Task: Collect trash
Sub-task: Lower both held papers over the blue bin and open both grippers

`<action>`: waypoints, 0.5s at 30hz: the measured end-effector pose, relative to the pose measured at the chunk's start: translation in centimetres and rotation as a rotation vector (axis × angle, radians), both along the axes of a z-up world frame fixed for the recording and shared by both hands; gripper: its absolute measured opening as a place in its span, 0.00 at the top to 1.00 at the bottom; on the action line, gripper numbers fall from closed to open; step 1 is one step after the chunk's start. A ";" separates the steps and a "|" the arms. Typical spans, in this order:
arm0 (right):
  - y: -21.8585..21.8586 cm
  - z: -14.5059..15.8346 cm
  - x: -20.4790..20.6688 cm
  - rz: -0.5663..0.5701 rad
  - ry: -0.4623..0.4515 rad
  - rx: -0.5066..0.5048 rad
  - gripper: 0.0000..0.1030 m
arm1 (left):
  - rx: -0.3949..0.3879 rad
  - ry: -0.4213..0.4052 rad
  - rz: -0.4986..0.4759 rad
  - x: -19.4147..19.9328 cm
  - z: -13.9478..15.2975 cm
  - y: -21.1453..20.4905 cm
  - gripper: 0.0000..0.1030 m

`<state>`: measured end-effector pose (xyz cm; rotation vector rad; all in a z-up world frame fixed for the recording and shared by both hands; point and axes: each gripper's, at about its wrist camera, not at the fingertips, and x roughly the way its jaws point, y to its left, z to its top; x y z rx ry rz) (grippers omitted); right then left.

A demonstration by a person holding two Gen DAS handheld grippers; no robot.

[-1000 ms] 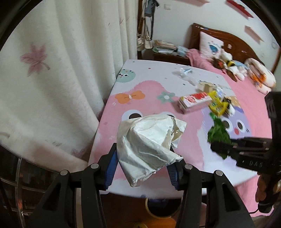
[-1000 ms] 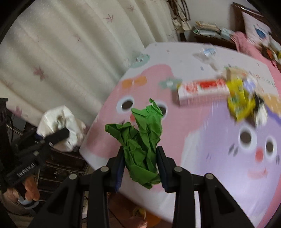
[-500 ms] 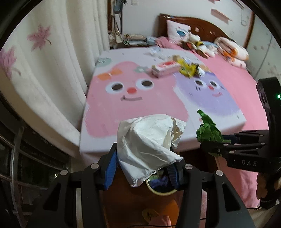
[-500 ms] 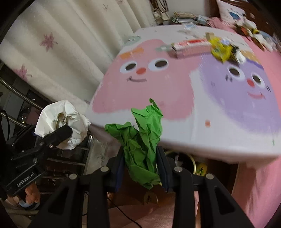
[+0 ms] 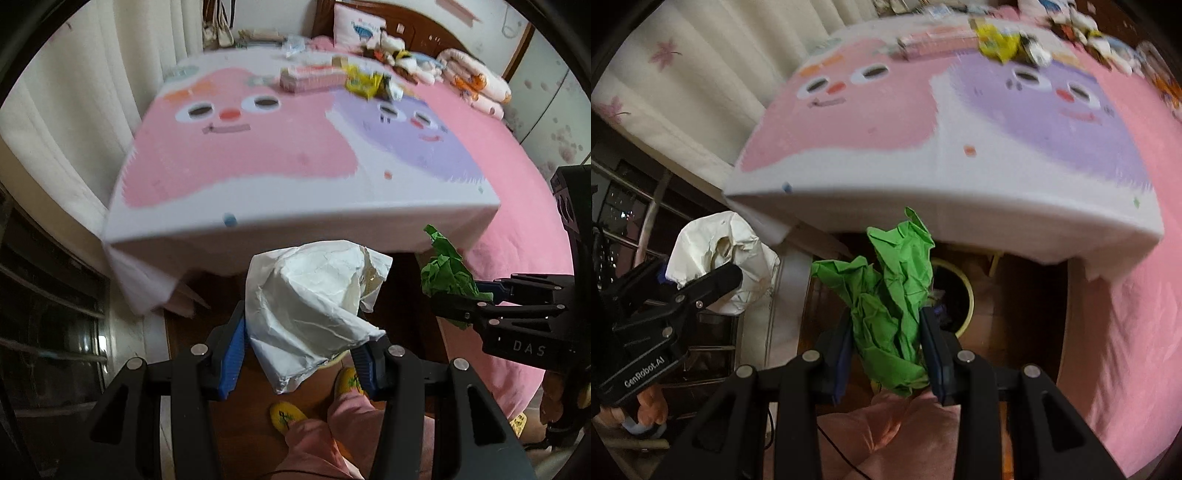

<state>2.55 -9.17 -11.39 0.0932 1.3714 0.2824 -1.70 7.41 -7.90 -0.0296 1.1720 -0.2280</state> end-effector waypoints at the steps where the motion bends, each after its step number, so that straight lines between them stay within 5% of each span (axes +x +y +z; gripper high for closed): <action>1: -0.3 -0.8 0.0 -0.012 0.015 0.007 0.67 | 0.010 0.019 0.004 0.0 -1.1 -0.4 0.52; 6: -1.5 -8.7 0.3 -0.056 0.117 0.031 0.67 | 0.048 0.124 0.027 1.0 -7.6 -2.1 0.52; 15: -2.4 -23.7 2.7 -0.048 0.189 0.000 0.67 | 0.145 0.172 0.054 4.0 -20.1 -5.1 0.52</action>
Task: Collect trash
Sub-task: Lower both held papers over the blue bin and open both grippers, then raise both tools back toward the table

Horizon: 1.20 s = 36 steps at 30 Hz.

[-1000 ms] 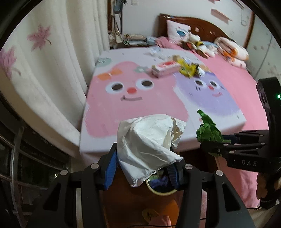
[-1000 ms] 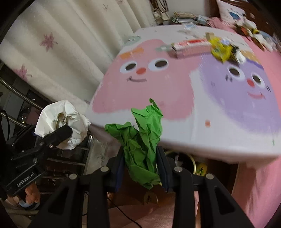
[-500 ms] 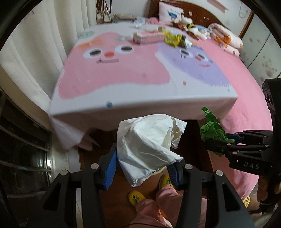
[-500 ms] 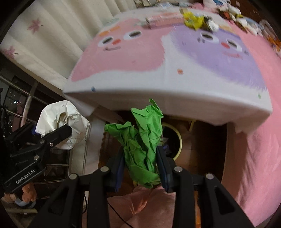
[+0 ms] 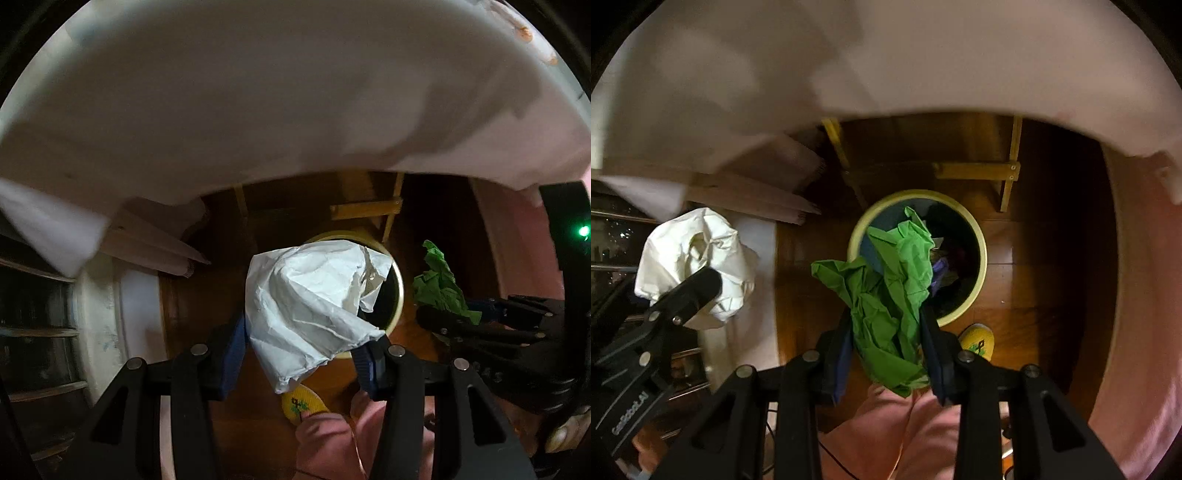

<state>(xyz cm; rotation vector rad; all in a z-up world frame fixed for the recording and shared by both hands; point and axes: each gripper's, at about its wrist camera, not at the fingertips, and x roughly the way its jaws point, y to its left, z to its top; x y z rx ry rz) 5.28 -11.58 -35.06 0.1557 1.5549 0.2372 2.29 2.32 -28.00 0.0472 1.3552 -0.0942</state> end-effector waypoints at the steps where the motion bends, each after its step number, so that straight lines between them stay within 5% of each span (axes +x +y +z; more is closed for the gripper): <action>1: 0.1 -1.0 0.1 0.007 0.002 -0.003 0.67 | 0.006 0.004 0.006 0.5 -1.5 -0.2 0.52; 9: -0.4 -10.2 0.9 0.078 0.064 -0.024 0.66 | -0.014 0.051 0.044 2.4 -9.7 -0.7 0.52; 17: -0.1 -14.6 0.8 0.071 0.114 -0.010 0.66 | -0.057 0.094 0.056 3.1 -15.5 -1.5 0.51; 26: -0.8 -15.5 1.7 0.025 0.115 0.012 0.52 | -0.078 0.053 -0.037 4.3 -15.3 -3.4 0.45; 30: -1.2 -14.5 2.3 0.002 0.083 0.029 0.32 | -0.073 0.038 -0.063 4.6 -14.3 -3.5 0.23; 33: -1.1 -13.0 2.4 0.002 0.062 0.018 0.28 | -0.070 0.033 -0.048 4.7 -13.2 -3.0 0.07; 36: -1.2 -11.6 2.5 -0.018 0.055 0.025 0.25 | -0.066 0.014 -0.037 4.4 -11.5 -2.3 0.05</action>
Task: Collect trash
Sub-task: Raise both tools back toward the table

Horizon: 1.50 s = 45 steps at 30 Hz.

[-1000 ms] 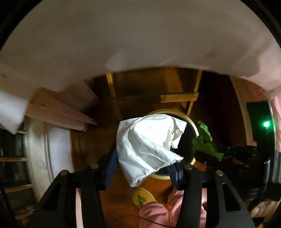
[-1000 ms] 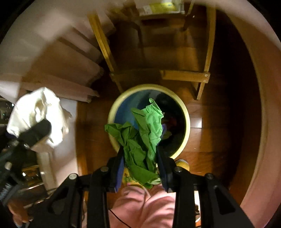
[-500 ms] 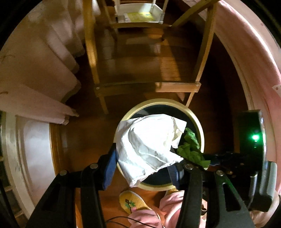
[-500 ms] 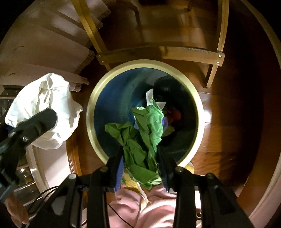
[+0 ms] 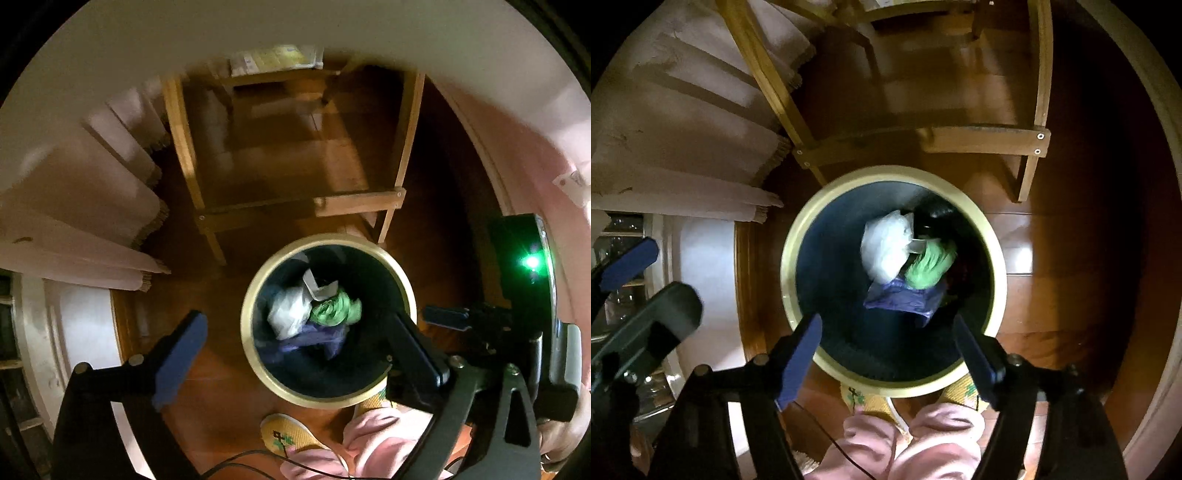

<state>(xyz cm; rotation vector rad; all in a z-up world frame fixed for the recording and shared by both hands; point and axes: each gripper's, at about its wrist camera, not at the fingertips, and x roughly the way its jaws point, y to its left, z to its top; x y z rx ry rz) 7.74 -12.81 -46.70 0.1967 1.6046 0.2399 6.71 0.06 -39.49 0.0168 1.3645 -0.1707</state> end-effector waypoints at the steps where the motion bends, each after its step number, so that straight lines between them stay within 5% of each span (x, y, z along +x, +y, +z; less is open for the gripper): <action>1: -0.1 0.4 0.0 -0.006 -0.003 0.003 0.24 | 0.002 -0.004 0.002 -0.2 0.6 0.2 0.04; 13: -0.9 11.6 -1.8 -0.060 -0.052 0.039 0.22 | -0.038 -0.063 0.073 -4.2 13.1 4.1 0.03; 22: -1.3 24.0 -4.2 -0.087 -0.124 0.098 0.22 | -0.100 -0.152 0.003 -6.8 25.7 5.0 0.03; 32: -0.8 37.7 -4.2 -0.101 -0.322 0.122 0.22 | -0.136 -0.350 -0.020 -7.5 38.4 6.3 0.03; 38: 0.4 42.3 -3.9 -0.087 -0.449 0.110 0.22 | -0.148 -0.437 -0.058 -7.0 42.0 6.3 0.03; 45: 1.3 44.7 -3.6 -0.072 -0.536 0.095 0.22 | -0.162 -0.467 -0.060 -5.8 43.0 6.3 0.03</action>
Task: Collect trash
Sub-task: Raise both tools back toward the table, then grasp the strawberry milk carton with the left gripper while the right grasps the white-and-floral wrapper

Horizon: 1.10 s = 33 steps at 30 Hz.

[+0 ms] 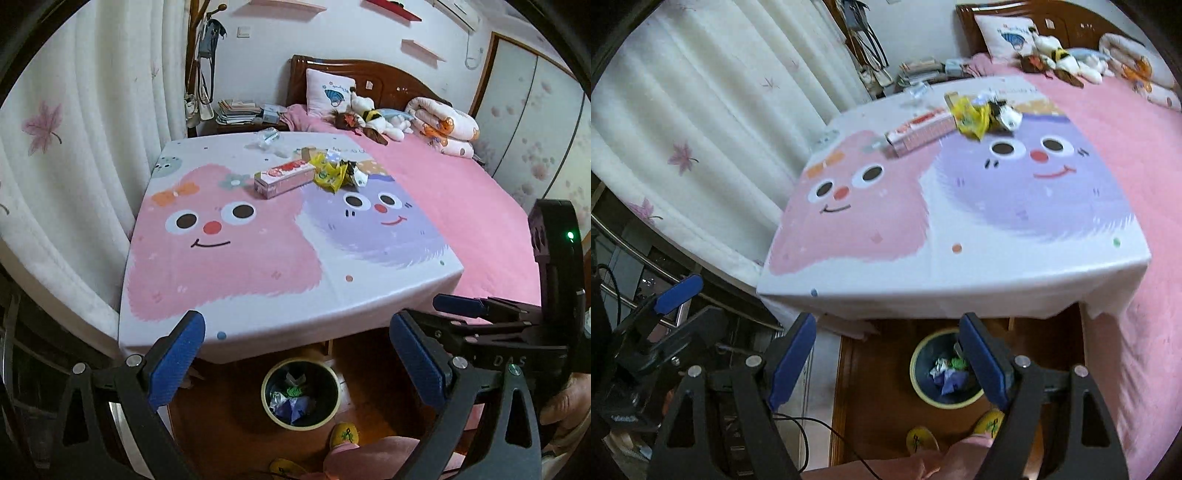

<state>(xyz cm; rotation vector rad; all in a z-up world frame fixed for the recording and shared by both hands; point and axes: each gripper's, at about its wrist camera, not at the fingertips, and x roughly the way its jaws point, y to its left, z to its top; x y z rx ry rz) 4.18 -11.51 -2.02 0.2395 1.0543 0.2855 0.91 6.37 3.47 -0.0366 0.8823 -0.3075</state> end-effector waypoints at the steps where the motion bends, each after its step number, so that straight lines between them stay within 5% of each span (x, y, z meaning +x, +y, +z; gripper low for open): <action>1: 0.0 0.2 0.0 0.000 -0.004 -0.005 0.22 | -0.007 -0.002 0.003 0.1 0.0 0.0 0.03; 10: -0.6 0.2 3.6 -0.004 0.000 -0.023 0.22 | -0.034 0.009 0.025 4.1 -1.0 -0.4 0.03; 16: -1.7 -2.1 10.0 0.051 0.062 0.001 0.22 | -0.005 0.051 0.052 9.7 -2.9 -2.4 0.03; 21: -3.6 -3.9 16.5 0.117 0.130 -0.027 0.34 | 0.056 0.105 0.064 15.7 -4.6 -6.1 0.03; 26: -8.2 -5.4 22.2 0.102 0.165 0.000 0.35 | 0.079 0.160 0.092 22.8 -6.4 -9.5 0.03; 33: -14.2 -6.4 30.4 0.033 0.169 0.040 0.35 | 0.213 0.182 0.076 33.2 -8.9 -12.0 0.03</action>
